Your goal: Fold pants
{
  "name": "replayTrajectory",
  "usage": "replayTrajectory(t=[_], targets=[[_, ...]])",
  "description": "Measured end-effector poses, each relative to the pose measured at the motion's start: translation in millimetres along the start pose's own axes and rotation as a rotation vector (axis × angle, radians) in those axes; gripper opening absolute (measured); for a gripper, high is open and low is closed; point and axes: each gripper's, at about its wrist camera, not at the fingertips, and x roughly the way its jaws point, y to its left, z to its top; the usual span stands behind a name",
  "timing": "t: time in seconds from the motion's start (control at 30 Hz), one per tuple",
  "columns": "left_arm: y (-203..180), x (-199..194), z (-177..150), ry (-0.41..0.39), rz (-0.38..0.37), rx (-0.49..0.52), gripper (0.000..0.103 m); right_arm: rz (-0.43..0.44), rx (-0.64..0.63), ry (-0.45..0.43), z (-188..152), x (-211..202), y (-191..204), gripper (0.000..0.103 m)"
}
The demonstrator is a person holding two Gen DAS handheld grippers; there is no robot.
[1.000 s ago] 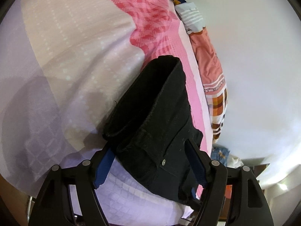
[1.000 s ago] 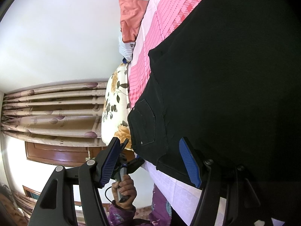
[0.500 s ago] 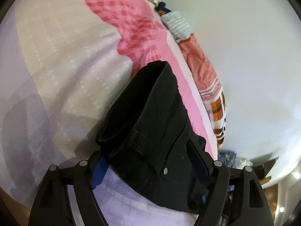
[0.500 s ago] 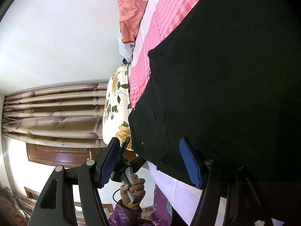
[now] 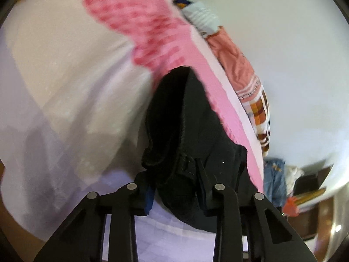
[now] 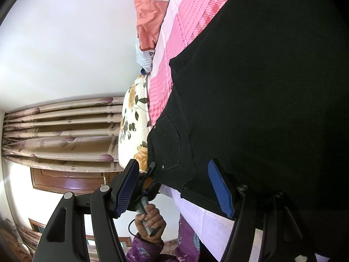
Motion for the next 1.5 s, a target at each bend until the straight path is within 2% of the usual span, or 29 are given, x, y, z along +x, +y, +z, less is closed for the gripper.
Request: replayTrajectory(t=[0.17,0.6,0.87,1.3,1.5], targets=[[-28,-10,-4,-0.032,0.019,0.111,0.031,0.008,0.009,-0.004,-1,0,-3,0.063],[-57,-18,-6,-0.067,0.05,0.173,0.031,0.012,0.02,-0.002,-1,1,-4,0.063],[-78,-21,-2,-0.079,0.011,0.174,0.031,0.014,0.025,-0.01,1,-1,-3,0.065],[-112,-16,-2,-0.088,-0.009,0.197,0.031,0.027,0.028,-0.018,3,-3,-2,0.068],[-148,-11,-12,-0.089,-0.041,0.281,0.031,0.032,0.028,-0.024,4,-6,-1,0.069]])
